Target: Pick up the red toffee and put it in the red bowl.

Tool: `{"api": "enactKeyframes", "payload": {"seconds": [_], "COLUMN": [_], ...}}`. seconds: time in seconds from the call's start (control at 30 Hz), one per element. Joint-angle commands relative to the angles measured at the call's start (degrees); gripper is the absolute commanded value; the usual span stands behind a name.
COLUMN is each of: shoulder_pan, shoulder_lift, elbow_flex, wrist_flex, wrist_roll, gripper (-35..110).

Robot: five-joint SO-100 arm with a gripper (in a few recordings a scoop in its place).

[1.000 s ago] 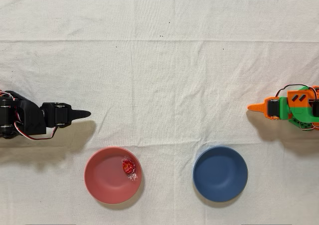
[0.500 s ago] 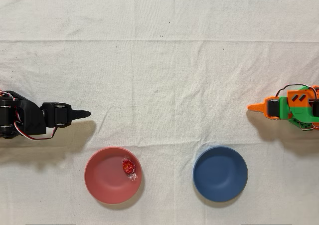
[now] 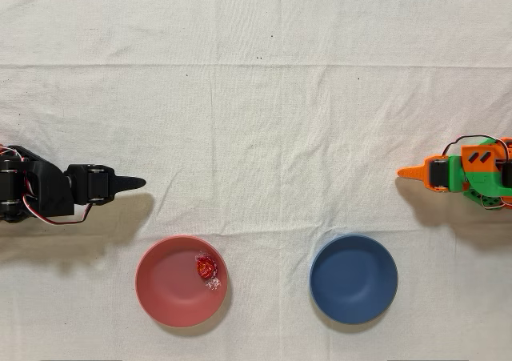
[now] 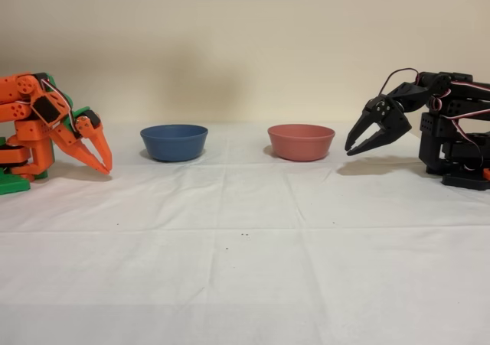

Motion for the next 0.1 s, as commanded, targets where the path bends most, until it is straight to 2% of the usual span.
{"api": "enactKeyframes", "payload": {"seconds": [0.0,0.07], "shoulder_pan": [0.7,0.7], "shoulder_lift": [1.0,1.0], "elbow_flex": [1.1,1.1], "wrist_flex": [0.9,0.9], "wrist_roll": [0.4,0.4], "gripper": [1,1]}}
